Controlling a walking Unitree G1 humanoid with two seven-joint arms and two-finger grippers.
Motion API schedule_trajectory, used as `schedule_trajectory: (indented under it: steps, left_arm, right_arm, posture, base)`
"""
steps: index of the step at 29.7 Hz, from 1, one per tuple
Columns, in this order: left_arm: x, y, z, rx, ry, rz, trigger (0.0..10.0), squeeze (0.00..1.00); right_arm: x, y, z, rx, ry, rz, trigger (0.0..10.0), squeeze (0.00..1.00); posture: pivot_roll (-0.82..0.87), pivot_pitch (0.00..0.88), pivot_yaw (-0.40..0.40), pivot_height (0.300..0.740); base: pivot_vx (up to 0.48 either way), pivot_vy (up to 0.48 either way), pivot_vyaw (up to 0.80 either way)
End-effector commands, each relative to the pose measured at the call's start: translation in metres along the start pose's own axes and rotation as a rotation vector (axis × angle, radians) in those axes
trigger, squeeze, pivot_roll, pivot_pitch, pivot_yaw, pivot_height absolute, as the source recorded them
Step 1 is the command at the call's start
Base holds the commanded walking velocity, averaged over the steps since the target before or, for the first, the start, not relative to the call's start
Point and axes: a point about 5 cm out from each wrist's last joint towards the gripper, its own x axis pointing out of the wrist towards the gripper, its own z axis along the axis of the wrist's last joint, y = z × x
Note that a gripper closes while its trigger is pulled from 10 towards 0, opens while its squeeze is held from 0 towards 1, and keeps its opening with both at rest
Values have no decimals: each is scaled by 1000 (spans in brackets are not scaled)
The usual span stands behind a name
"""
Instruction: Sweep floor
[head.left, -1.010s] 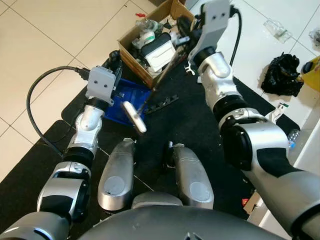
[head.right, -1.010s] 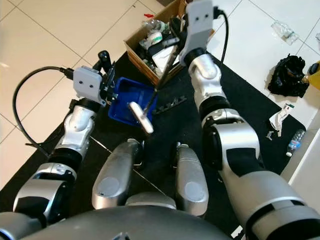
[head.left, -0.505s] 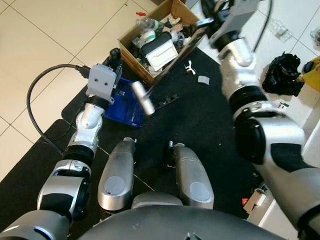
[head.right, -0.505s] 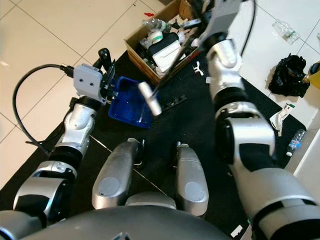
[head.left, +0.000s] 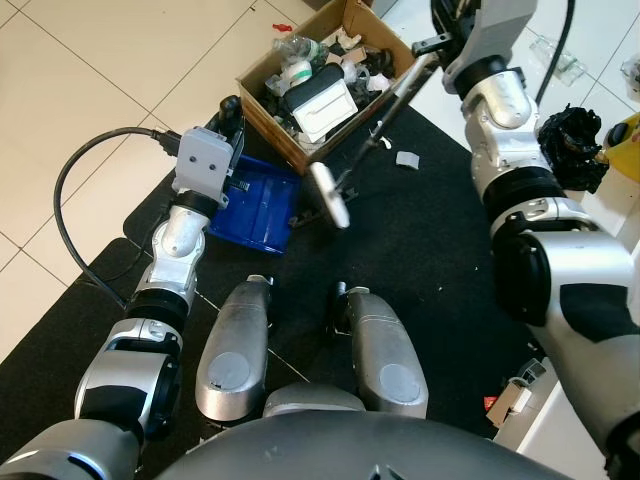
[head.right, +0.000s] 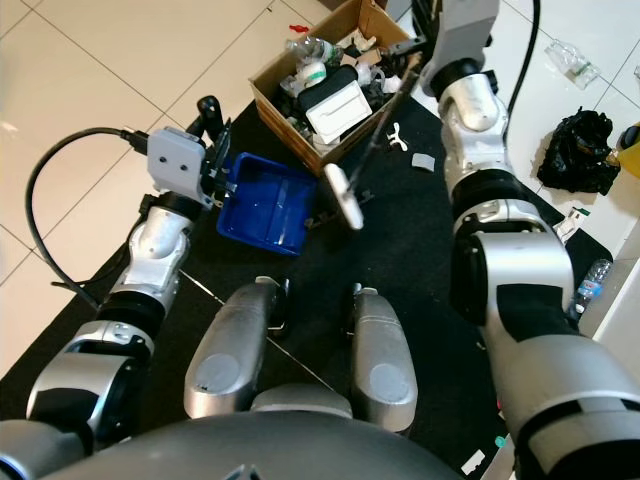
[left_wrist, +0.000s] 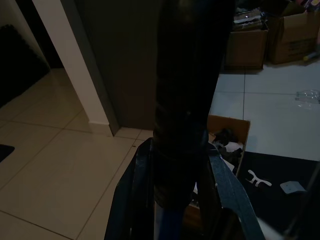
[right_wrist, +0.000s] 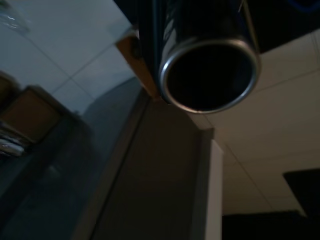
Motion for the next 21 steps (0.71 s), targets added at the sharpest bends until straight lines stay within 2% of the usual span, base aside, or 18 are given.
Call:
schedule_trajectory:
  steps: [1, 9, 14, 21]
  left_arm:
    - [-10, -15, -14, -30, 80, -44, 10000, 102]
    - [-10, -15, -13, -32, 77, -45, 10000, 98]
    - [-11, -14, -13, -29, 73, -45, 10000, 102]
    - [-15, -11, -13, -24, 72, -38, 10000, 106]
  right_arm:
    - [-3, -7, -3, -21, 13, -27, 10000, 0]
    - [-9, -18, -10, -69, 40, -100, 10000, 0]
    - [-14, -15, -18, -117, 51, -141, 10000, 0]
    - [-18, -13, -25, -117, 70, -174, 10000, 0]
  posture:
    - [237, 221, -91, 740]
    - [236, 225, -87, 740]
    - [252, 237, -82, 740]
    - [264, 246, -81, 740]
  base:
    - [0, 0, 0]
    - [0, 0, 0]
    - [0, 0, 0]
    - [0, 0, 0]
